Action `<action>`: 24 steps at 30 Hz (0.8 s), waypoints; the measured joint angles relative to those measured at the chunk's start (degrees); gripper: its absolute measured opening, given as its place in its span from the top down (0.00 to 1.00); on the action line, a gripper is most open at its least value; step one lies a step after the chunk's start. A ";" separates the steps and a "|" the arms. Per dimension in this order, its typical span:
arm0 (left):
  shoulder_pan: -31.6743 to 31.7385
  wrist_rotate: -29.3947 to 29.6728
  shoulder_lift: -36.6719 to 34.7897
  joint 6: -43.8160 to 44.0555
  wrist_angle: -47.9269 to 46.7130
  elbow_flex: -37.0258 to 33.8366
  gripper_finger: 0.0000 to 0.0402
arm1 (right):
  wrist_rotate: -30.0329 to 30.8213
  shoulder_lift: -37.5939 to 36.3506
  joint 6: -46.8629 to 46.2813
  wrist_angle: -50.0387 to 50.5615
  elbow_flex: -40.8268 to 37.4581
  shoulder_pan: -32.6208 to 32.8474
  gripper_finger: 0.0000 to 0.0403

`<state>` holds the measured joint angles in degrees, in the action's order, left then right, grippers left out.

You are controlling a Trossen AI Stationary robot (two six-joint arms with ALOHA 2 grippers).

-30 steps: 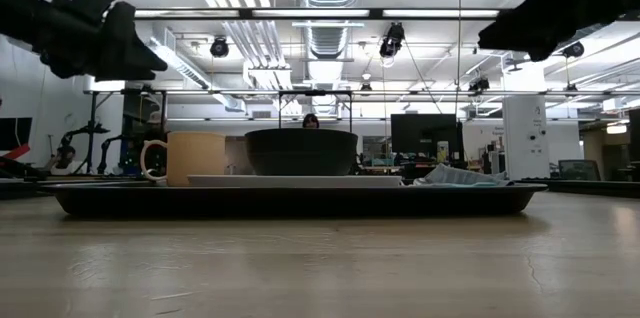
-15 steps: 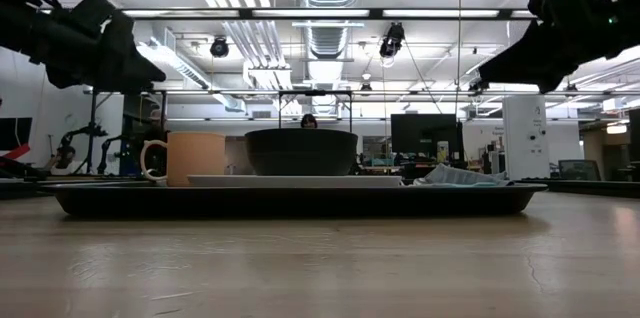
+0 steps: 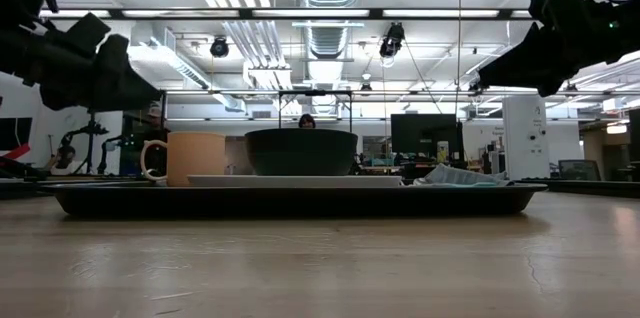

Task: Set up tray
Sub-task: Return to Home Position

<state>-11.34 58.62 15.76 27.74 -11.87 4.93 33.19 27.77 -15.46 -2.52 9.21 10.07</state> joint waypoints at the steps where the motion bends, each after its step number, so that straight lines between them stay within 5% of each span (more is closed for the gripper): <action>1: 0.00 -0.09 -0.60 -0.06 0.43 -0.11 0.48 | -0.01 0.00 0.00 0.00 0.00 0.00 0.68; 24: -0.24 3.05 -10.31 -3.24 2.03 -0.58 0.48 | 4.30 0.00 0.85 0.13 -0.02 0.04 0.68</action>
<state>-11.57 61.67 5.46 24.51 -9.84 4.35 37.49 27.77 -14.61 -2.39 9.19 10.11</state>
